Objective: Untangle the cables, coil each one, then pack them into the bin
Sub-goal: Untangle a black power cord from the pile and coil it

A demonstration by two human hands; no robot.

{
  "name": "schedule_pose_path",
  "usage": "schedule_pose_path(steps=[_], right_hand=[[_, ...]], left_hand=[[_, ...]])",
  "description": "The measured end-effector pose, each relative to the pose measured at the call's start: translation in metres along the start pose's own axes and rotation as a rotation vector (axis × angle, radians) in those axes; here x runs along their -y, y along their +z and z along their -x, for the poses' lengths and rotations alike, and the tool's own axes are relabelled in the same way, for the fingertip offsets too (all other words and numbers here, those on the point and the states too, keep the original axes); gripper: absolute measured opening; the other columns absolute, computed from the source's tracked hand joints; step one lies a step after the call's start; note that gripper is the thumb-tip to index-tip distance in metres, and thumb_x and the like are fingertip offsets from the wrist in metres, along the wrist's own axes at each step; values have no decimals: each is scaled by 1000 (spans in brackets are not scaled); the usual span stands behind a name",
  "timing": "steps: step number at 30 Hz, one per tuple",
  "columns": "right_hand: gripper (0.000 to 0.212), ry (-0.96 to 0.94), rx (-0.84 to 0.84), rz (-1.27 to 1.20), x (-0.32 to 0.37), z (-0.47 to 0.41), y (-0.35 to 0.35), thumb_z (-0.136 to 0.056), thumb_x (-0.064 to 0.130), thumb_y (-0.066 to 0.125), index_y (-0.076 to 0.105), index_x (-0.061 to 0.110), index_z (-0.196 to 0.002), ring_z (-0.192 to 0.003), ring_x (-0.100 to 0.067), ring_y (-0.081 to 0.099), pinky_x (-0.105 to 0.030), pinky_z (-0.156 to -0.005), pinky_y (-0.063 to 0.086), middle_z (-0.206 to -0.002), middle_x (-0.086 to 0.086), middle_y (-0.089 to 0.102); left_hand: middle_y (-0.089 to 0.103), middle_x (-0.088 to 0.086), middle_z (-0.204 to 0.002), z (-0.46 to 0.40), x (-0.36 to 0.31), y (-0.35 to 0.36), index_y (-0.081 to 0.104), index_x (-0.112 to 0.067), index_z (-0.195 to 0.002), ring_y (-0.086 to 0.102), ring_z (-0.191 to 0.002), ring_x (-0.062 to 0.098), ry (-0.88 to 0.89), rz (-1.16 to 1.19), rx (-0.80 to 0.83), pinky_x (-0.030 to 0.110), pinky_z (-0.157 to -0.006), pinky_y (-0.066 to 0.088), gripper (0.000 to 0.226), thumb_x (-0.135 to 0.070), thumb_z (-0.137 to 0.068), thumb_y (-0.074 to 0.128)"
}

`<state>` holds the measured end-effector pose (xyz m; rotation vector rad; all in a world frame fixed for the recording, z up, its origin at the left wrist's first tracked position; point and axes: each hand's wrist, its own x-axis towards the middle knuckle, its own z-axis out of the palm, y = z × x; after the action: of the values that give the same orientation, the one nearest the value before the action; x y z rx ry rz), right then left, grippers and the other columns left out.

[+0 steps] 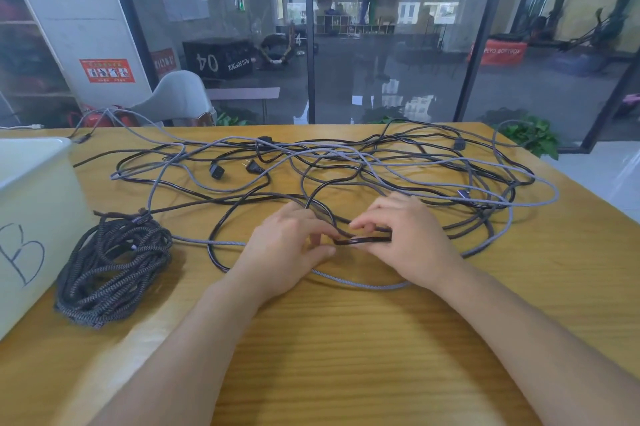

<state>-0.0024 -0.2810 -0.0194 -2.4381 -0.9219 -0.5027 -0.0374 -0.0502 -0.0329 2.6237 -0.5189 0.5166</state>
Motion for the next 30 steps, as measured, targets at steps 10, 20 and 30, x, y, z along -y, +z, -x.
schedule_pose_path(steps=[10, 20, 30], right_hand=[[23, 282, -235, -295, -3, 3, -17, -96, 40, 71, 74, 30, -76, -58, -8, 61, -33, -59, 51, -59, 9, 63], [14, 362, -44, -254, -8, 2, -11, -104, 27, 59, 58, 31, -118, -86, -4, 70, -26, -70, 54, -98, 14, 75], [66, 361, 213, 144, -10, -4, -6, -92, 75, 45, 71, 28, -129, -125, -14, 54, -34, -103, 45, -133, 12, 64]], left_hand=[[65, -18, -104, 1, 7, -5, 64, -32, -132, 60, -100, 9, -367, 21, -36, 30, -89, 53, 37, -28, -95, 68], [66, -18, -89, 3, 3, -9, 75, -37, -120, 61, -85, 6, -275, 138, 53, 27, -77, 55, 31, -20, -99, 59], [59, -22, -101, 1, 4, -7, 70, -40, -129, 57, -94, 3, -239, 142, 145, 31, -84, 53, 43, -11, -101, 54]])
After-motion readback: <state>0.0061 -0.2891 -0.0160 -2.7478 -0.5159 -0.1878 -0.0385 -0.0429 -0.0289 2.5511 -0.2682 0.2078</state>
